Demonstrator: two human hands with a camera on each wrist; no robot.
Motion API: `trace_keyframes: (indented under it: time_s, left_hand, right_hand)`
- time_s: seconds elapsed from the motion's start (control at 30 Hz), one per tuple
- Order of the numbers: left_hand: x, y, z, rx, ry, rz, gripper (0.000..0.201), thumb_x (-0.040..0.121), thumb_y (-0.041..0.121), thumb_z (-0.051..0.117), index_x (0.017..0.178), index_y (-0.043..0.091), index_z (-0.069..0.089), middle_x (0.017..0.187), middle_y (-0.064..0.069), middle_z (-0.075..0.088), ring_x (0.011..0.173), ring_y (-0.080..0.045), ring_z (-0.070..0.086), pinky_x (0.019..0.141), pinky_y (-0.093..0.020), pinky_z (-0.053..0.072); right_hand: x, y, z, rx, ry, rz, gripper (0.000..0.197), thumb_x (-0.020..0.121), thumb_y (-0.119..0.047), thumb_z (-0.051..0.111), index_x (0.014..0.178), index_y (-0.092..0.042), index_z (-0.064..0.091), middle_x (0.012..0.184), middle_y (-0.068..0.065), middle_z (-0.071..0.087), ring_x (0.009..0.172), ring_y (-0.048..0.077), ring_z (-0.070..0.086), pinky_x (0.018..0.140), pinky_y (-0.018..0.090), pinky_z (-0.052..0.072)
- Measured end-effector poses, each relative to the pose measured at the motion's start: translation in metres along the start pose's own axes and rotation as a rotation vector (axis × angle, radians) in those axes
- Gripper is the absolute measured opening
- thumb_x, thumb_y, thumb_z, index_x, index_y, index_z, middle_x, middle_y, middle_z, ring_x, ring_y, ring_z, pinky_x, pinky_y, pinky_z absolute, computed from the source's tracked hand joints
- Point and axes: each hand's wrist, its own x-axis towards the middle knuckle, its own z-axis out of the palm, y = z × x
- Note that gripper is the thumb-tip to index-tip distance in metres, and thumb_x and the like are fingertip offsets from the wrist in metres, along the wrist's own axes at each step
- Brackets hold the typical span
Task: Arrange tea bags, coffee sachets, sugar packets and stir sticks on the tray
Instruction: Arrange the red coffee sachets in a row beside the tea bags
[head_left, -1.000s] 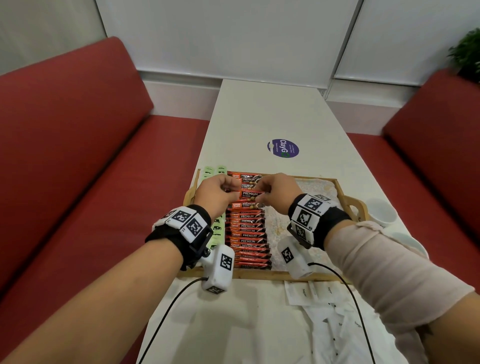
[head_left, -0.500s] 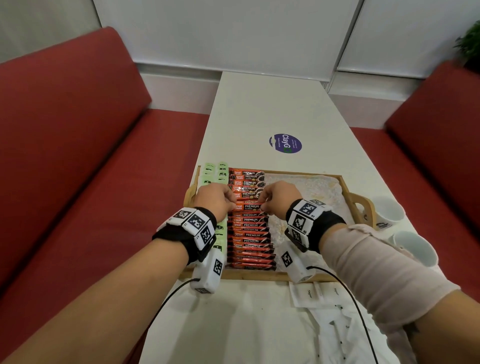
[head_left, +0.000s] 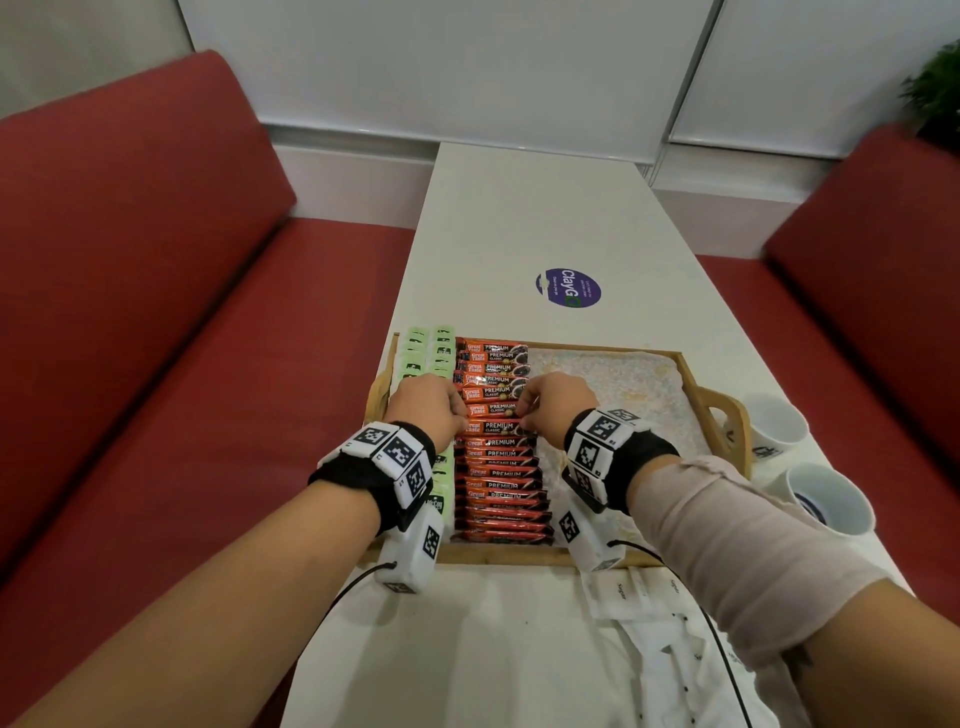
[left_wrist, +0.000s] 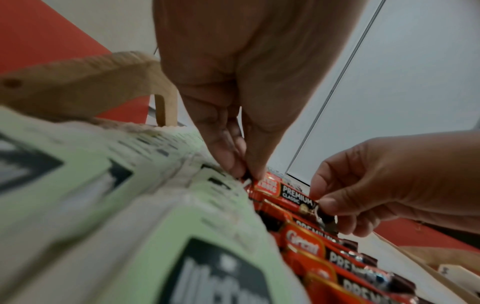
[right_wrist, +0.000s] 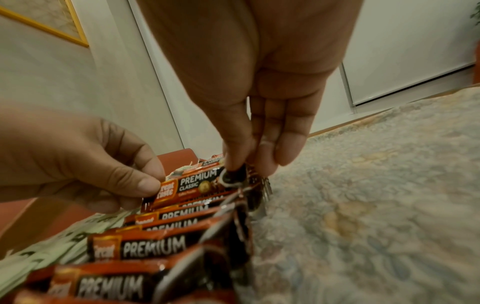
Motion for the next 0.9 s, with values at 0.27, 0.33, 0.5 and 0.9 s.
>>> trace_keyframes:
  time_s: [0.27, 0.33, 0.5, 0.9]
  left_hand:
    - [-0.008, -0.001, -0.006, 0.125, 0.080, 0.028, 0.035, 0.077, 0.045, 0.073, 0.102, 0.027, 0.058, 0.107, 0.006, 0.057, 0.093, -0.013, 0.059, 0.075, -0.026, 0.042]
    - [-0.009, 0.000, -0.007, 0.129, 0.096, 0.046, 0.038, 0.079, 0.049, 0.069, 0.108, 0.028, 0.055, 0.115, 0.004, 0.056, 0.098, -0.014, 0.058, 0.077, -0.027, 0.040]
    - [-0.021, 0.007, -0.007, 0.006, 0.101, 0.109, 0.037, 0.086, 0.041, 0.064, 0.116, 0.024, 0.052, 0.116, 0.002, 0.053, 0.097, -0.013, 0.054, 0.079, -0.026, 0.040]
    - [-0.096, 0.037, 0.026, -0.125, -0.118, 0.291, 0.036, 0.083, 0.030, 0.069, 0.115, 0.020, 0.054, 0.106, 0.006, 0.057, 0.097, -0.010, 0.055, 0.082, -0.023, 0.041]
  right_hand:
    - [0.000, -0.002, -0.002, -0.002, 0.052, -0.014, 0.013, 0.082, -0.018, 0.071, 0.092, -0.012, 0.066, 0.088, -0.002, 0.060, 0.081, 0.015, 0.055, 0.069, 0.025, 0.042]
    - [-0.003, -0.002, -0.004, 0.019, 0.074, -0.024, 0.013, 0.083, -0.021, 0.070, 0.091, -0.015, 0.063, 0.086, -0.003, 0.057, 0.079, 0.014, 0.053, 0.063, 0.024, 0.040]
    - [-0.020, -0.003, -0.011, 0.084, 0.138, -0.068, 0.017, 0.084, -0.029, 0.070, 0.091, -0.020, 0.058, 0.085, -0.005, 0.053, 0.079, 0.015, 0.052, 0.067, 0.027, 0.038]
    - [-0.119, 0.047, -0.033, 0.066, 0.054, -0.073, 0.015, 0.085, -0.031, 0.068, 0.093, -0.021, 0.061, 0.089, -0.004, 0.060, 0.084, 0.015, 0.056, 0.071, 0.026, 0.042]
